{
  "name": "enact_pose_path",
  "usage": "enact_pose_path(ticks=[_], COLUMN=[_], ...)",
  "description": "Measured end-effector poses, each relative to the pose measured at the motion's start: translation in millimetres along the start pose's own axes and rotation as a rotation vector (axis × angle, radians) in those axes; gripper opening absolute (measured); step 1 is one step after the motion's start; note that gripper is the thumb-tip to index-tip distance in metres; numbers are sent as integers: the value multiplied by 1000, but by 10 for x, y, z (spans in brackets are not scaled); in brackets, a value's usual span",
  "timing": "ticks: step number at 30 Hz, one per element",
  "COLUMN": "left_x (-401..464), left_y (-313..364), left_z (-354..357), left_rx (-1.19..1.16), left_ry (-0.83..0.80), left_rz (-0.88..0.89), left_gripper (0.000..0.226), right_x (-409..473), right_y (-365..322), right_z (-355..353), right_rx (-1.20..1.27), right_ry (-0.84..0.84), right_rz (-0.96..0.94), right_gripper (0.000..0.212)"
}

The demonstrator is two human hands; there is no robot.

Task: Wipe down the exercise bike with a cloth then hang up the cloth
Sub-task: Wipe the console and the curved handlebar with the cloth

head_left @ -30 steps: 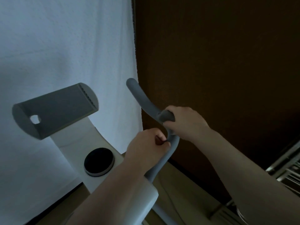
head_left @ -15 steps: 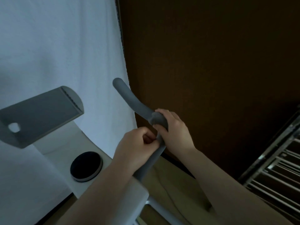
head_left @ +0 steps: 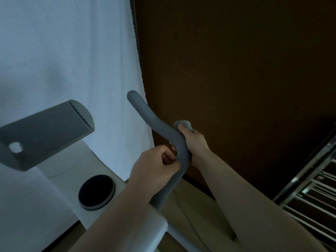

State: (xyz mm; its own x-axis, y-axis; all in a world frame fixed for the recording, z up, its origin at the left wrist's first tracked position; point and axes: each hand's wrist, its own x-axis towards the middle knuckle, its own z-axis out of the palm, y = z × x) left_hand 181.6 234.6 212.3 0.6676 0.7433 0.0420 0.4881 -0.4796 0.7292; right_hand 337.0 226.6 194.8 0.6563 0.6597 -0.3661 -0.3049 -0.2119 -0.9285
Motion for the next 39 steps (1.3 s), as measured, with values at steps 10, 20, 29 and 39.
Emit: enact_pose_path(ticks=[10,20,29,39], left_x=[-4,3,-8,44], left_y=[-4,-1,29,-18], left_z=[6,0,-22,-86], left_rx=[-13,-3,-34,-288], left_ry=[1,-20,-32,0], left_rz=[6,9,-35,-264], left_gripper=[9,10,10,26], right_x=[-37,-94,-235,-533], right_y=[-3,89,172,305], right_z=[-18,-148,-253,-441], right_rx=[141,-488,-644,-690], right_ry=[-86,35,18,-61], right_rz=[119,-486,-756,-914], right_gripper=[30,25,44,43])
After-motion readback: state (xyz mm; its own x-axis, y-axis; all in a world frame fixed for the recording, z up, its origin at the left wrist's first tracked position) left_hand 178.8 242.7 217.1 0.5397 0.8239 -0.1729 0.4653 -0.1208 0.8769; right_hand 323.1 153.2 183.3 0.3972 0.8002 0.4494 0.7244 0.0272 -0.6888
